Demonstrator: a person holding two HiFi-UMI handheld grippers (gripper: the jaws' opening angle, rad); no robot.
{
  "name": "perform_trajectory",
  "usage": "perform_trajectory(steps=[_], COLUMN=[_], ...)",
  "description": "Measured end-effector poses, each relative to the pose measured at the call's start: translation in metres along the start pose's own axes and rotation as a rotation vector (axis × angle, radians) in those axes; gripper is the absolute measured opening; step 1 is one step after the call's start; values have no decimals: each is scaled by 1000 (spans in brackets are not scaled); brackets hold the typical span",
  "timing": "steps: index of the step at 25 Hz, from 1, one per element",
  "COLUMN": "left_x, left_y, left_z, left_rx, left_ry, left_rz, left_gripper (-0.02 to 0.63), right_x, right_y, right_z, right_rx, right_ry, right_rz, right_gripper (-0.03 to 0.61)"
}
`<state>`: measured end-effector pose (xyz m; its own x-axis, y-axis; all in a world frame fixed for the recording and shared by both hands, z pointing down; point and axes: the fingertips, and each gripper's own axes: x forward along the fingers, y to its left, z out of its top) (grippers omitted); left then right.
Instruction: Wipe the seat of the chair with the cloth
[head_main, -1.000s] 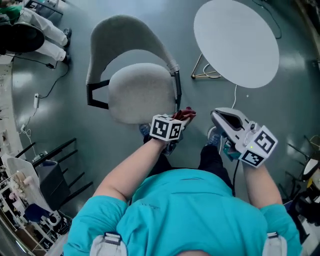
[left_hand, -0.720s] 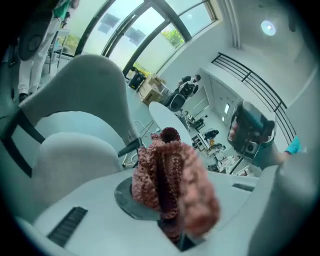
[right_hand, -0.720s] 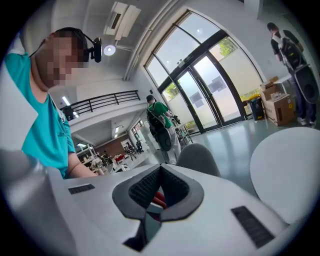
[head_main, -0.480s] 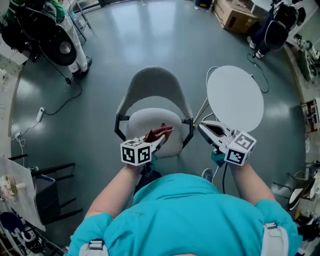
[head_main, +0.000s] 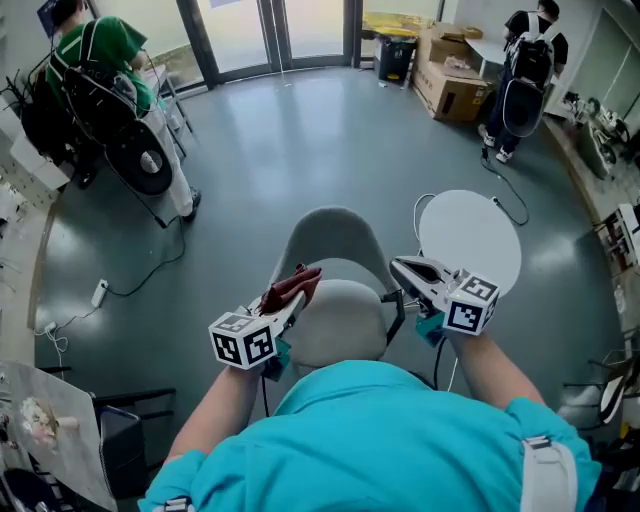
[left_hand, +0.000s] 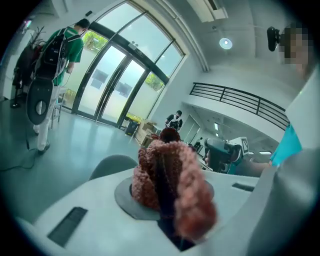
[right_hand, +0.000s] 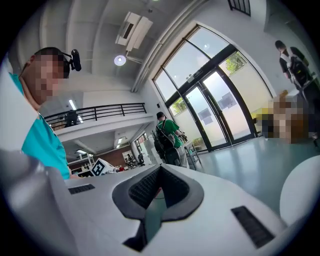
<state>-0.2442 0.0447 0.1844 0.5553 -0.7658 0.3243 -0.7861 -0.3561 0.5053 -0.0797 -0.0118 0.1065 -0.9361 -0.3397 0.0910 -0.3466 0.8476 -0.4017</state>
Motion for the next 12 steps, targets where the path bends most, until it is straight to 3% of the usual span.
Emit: perform_trajectory(steps=[5,9,12], left_x=[-7,-5,-2], left_y=[-31,-61,-81], left_z=[58,102,124], left_rx=[77,145,144], left_ry=[-107,-250,-364], left_rz=[26,67,86], left_gripper=[60,60,60], right_x=[-19,-37,-42], right_y=[-18,-38,-50], right_z=[44,85,103], right_rx=[-62,-131,-163], right_ry=[-23,-26,2], right_rz=[-13,13,40], right_gripper=[-3,-4,-3])
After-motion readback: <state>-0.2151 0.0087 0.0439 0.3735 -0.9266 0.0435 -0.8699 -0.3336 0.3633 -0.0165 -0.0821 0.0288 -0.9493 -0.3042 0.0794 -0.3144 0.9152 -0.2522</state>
